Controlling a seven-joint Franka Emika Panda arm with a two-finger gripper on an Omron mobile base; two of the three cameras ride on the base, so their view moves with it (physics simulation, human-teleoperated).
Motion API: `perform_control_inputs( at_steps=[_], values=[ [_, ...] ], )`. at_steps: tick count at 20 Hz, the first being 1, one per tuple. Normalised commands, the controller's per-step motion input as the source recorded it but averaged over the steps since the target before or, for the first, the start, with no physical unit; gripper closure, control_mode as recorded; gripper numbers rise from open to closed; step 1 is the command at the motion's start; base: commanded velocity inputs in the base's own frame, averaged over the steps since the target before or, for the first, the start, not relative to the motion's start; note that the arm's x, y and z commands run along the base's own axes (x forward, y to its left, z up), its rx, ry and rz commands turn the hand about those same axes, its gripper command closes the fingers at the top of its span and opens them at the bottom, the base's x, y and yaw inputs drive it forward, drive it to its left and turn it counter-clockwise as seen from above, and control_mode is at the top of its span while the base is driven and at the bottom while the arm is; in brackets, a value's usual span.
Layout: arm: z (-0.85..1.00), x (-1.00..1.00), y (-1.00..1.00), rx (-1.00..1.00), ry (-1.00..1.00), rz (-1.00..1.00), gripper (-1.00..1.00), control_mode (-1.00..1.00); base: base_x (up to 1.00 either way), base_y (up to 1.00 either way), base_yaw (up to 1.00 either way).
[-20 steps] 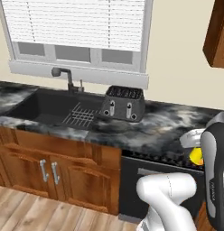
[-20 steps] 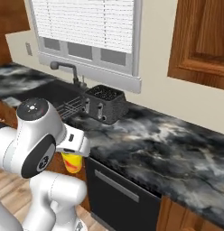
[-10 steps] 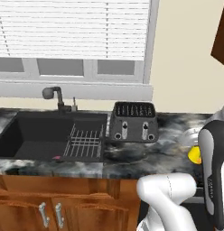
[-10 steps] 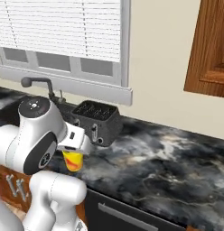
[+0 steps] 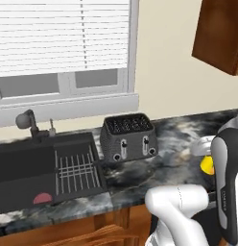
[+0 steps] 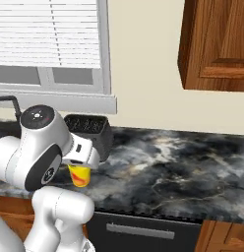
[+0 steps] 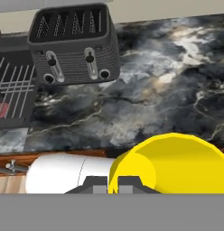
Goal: Pick the cup and bowl from the counter and place them on the counter next to the sink.
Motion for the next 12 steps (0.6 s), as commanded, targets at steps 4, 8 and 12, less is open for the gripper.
perform_control_inputs(
  at_steps=[4, 8, 12],
  values=[
    [0.00, 0.00, 0.00, 0.00, 0.00, 0.00, 1.00, 1.00, 0.10, 0.80, -0.25],
    [0.00, 0.00, 0.00, 0.00, 0.00, 0.00, 1.00, 1.00, 0.27, 0.63, -0.18],
    [0.00, 0.00, 0.00, 0.00, 0.00, 0.00, 1.00, 1.00, 0.11, 0.31, -0.02]
  ],
)
